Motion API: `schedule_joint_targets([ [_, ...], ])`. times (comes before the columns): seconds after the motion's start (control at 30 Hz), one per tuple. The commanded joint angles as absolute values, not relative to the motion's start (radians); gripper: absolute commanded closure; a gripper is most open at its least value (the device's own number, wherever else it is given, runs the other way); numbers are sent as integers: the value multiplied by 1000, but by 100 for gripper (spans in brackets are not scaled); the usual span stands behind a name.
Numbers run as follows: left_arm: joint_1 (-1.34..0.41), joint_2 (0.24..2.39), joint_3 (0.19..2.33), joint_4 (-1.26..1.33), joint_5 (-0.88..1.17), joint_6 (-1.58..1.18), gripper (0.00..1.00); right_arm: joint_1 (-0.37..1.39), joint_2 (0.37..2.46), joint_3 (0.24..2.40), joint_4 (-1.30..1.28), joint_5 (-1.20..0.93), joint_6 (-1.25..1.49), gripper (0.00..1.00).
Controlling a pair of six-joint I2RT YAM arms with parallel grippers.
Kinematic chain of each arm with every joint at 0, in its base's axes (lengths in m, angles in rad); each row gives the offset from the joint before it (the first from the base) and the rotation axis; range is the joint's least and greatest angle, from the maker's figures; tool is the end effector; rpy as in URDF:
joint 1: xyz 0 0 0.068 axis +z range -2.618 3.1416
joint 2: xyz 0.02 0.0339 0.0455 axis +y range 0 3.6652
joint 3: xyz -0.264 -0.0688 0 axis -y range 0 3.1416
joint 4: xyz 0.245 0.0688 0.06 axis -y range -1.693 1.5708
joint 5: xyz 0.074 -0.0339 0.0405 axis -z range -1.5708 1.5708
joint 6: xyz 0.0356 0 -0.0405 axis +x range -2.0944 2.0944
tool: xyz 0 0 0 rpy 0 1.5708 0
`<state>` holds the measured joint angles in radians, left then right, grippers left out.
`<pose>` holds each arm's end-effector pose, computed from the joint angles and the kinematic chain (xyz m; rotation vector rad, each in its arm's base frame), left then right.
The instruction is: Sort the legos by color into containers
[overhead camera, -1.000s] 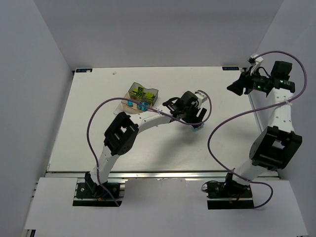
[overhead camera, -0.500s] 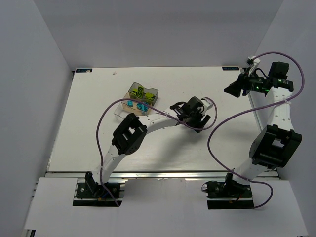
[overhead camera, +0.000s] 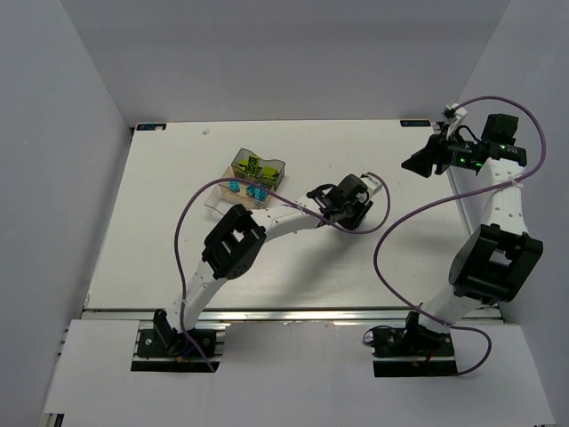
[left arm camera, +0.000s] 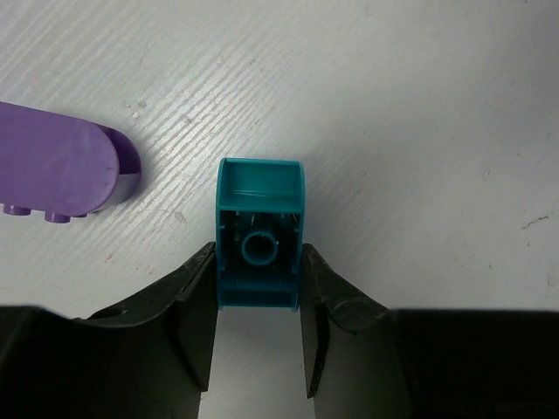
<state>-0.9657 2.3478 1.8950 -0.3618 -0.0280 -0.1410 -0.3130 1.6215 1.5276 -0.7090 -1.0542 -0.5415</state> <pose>0.3005 -0.4327 0.1688 0.9660 2.2422 -0.4806 0.3392 -0.0773 0.3480 -0.6772 1.8833 0.7059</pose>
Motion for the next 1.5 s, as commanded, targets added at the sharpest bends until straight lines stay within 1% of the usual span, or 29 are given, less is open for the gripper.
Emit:
schedule_joint_targets([
  [0.0,-973,2211,1890,-319,-71,-159,83,-307,1595,1513,-727,-1074,-557,40],
  [0.07,-965,2169,1865,-318,-72,-178,85,-284,1594,1512,-755,-1066,-619,43],
  [0.17,-934,2076,1807,-314,-54,-230,88,-218,1589,1506,-836,-997,-707,60],
  [0.2,-922,2022,1787,-311,-51,-247,88,-200,1588,1502,-853,-979,-734,76],
  [0.23,-893,1996,1743,-310,-48,-286,88,-163,1585,1487,-851,-957,-738,84],
  [0.27,-875,1968,1720,-308,-45,-310,89,-144,1582,1477,-847,-924,-738,99],
  [0.3,-838,1941,1694,-307,-43,-330,90,-131,1582,1470,-841,-910,-729,100],
  [0.33,-819,1887,1669,-305,-43,-371,92,-106,1574,1459,-815,-898,-713,100],
  [0.43,-740,1797,1577,-330,-66,-441,92,-71,1563,1422,-761,-859,-671,100],
  [0.53,-662,1750,1529,-388,-110,-472,92,-35,1563,1404,-749,-833,-664,100],
  [0.73,-516,1746,1499,-488,-132,-459,95,-2,1574,1390,-742,-818,-655,100],
  [0.77,-500,1749,1496,-497,-138,-453,96,27,1575,1387,-741,-816,-653,100],
  [0.9,-434,1772,1494,-529,-159,-411,95,46,1585,1378,-744,-807,-650,100],
  [1.17,-391,1851,1528,-557,-198,-338,92,67,1606,1378,-762,-781,-657,100],
  [1.4,-370,1893,1502,-514,-253,-322,90,80,1621,1382,-770,-770,-658,94],
  [1.43,-368,1899,1508,-514,-253,-322,89,81,1623,1382,-773,-769,-660,93],
  [1.47,-367,1914,1515,-517,-253,-322,86,83,1626,1382,-773,-762,-660,91],
])
